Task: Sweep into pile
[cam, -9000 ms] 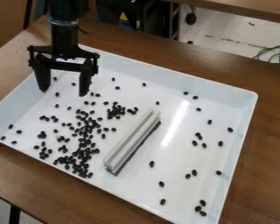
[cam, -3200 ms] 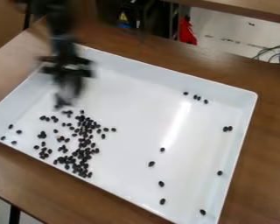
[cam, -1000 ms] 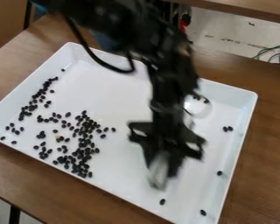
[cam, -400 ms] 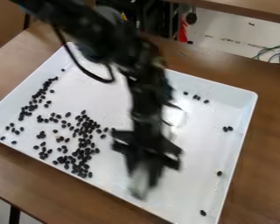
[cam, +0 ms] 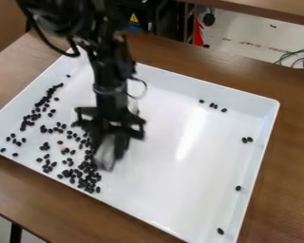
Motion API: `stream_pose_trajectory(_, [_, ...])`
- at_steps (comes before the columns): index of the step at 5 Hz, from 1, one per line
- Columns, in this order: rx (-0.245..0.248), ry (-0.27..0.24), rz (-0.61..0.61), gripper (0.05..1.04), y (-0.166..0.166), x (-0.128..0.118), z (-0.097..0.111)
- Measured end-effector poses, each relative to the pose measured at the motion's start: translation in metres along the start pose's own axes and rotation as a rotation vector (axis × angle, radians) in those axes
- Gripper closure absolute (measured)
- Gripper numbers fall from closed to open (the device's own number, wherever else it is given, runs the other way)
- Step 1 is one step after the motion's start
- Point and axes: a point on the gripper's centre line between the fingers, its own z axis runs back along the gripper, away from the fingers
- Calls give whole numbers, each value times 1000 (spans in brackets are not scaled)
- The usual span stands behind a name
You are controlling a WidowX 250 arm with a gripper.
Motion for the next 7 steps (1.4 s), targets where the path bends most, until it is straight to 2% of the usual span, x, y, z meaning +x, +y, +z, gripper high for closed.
stream_pose_trajectory(1, [58,-2,19,721,41,18,-3])
stream_pose_trajectory(2, [94,15,66,721,85,20,-4])
stream_pose_trajectory(3, [82,34,117,721,126,13,-3])
stream_pose_trajectory(4, [92,51,123,721,151,6,-4])
stream_pose_trajectory(5, [90,35,91,721,149,5,-3])
stream_pose_trajectory(6, [33,11,13,721,120,4,-1])
stream_pose_trajectory(7, [-60,-28,-34,721,75,7,15])
